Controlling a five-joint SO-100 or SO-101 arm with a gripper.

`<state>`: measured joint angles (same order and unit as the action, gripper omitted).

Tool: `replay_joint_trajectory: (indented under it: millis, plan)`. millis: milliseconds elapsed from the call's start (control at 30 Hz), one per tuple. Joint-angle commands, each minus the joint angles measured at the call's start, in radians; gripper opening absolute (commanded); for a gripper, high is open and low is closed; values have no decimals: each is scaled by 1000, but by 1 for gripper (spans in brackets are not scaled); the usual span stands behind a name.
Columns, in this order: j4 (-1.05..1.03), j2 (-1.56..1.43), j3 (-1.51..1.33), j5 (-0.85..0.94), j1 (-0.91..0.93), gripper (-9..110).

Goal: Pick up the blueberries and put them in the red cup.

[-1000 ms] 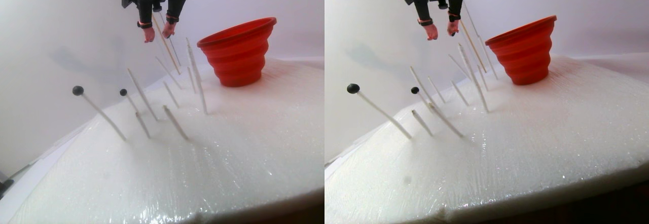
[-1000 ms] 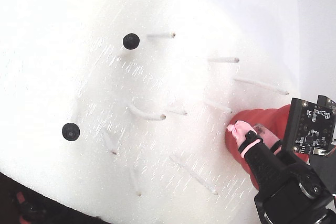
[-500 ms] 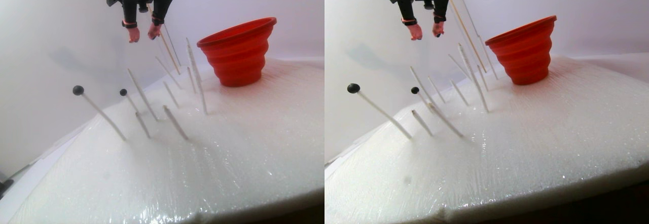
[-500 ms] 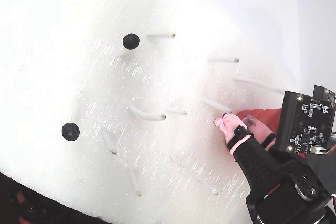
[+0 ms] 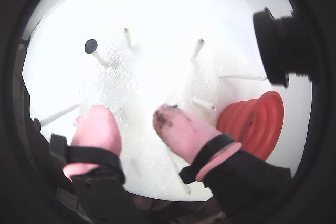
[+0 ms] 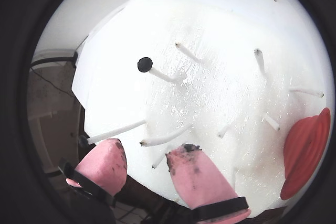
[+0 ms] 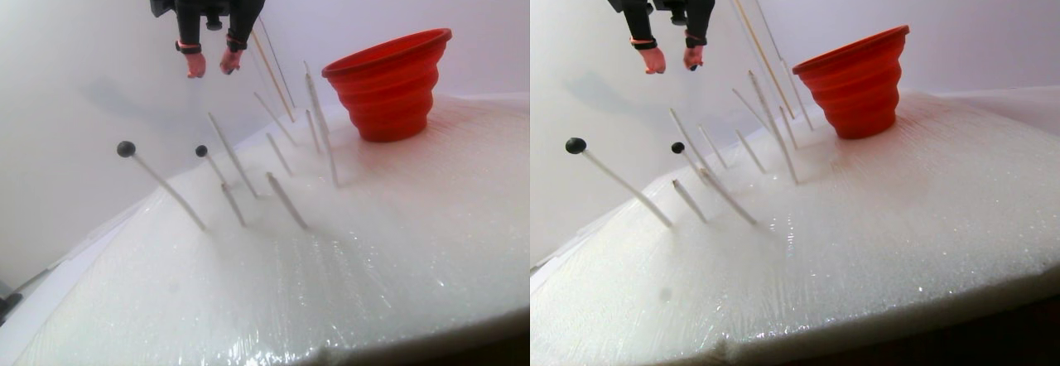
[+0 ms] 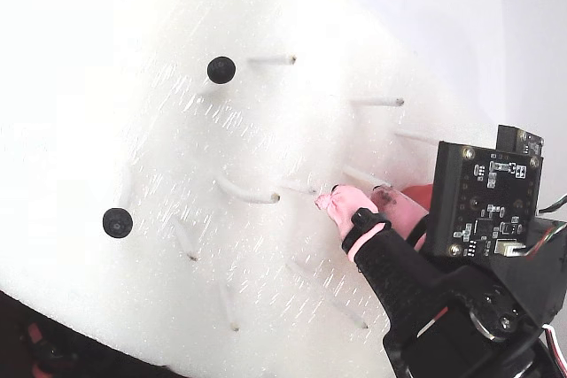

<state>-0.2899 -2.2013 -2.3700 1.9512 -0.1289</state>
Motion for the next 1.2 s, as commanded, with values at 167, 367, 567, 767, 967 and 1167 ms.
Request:
replay_joint_trajectory:
  millis: [167, 367, 567, 767, 967, 1167]
  plan:
    - [74, 55, 20, 2, -83, 15]
    - [106, 91, 26, 5, -100, 15]
    - [149, 150, 49, -3, -118, 15]
    - [224, 207, 55, 9, -124, 15]
    - [290, 262, 64, 20, -124, 15]
    - [353, 314, 69, 32, -123, 15]
